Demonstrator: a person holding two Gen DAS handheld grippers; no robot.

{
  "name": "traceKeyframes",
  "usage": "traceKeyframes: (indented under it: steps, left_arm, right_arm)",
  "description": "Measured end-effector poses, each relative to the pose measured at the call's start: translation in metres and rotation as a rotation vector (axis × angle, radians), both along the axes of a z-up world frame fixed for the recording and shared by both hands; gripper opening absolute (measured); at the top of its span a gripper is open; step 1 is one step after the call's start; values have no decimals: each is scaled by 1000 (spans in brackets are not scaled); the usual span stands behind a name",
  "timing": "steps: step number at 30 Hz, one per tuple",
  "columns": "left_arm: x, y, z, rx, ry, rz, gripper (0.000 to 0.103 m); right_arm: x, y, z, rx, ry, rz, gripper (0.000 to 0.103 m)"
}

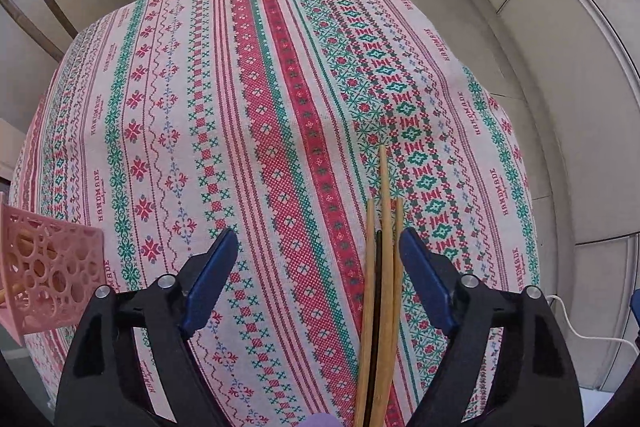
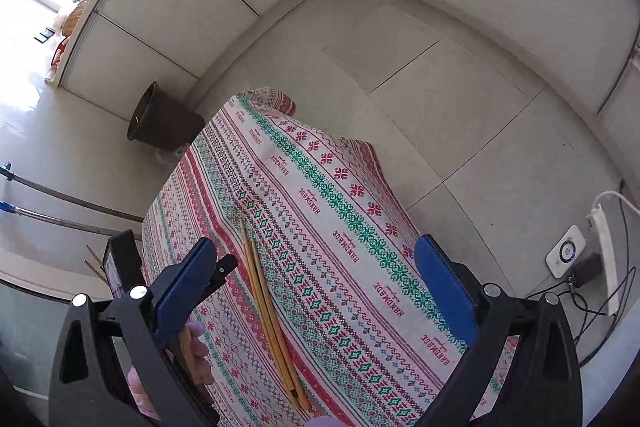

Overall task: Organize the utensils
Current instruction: 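Return the left gripper to the pile and close on another chopstick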

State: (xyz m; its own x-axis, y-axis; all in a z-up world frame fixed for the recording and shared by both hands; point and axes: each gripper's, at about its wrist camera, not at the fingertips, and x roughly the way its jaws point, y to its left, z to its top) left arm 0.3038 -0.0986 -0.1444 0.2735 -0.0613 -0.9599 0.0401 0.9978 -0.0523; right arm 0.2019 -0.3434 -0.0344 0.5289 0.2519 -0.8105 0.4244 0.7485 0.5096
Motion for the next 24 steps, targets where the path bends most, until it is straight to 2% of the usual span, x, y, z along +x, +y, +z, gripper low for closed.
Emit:
traceKeyframes:
  steps: [1, 4, 12, 16, 17, 18, 20, 23, 24]
  left_arm:
    - [1, -1, -3, 17, -1, -4, 69]
    - [6, -1, -11, 27, 1, 2, 64]
    - [19, -2, -17, 2, 4, 17, 63]
    - [22, -12, -25, 40, 7, -12, 60]
    - [22, -17, -26, 61, -14, -32, 53]
    - [21, -22, -27, 79, -31, -51, 51]
    - [16, -32, -26, 81, -63, -74, 41]
    - [11, -39, -25, 95, -73, -103, 29]
    - [9, -44, -25, 96, -71, -116, 18]
  right_arm:
    - [0, -1, -1, -3, 2, -1, 96]
    - [1, -3, -3, -3, 8, -4, 96]
    - [1, -5, -4, -3, 18, 9, 96]
    - [0, -9, -6, 3, 26, -2, 96]
    - [0, -10, -6, 7, 29, -6, 96]
    - [1, -10, -7, 11, 32, -8, 96]
    - [2, -9, -9, 21, 37, -6, 96]
    - [5, -5, -11, 29, 44, -4, 96]
    - [6, -3, -12, 31, 46, 1, 96]
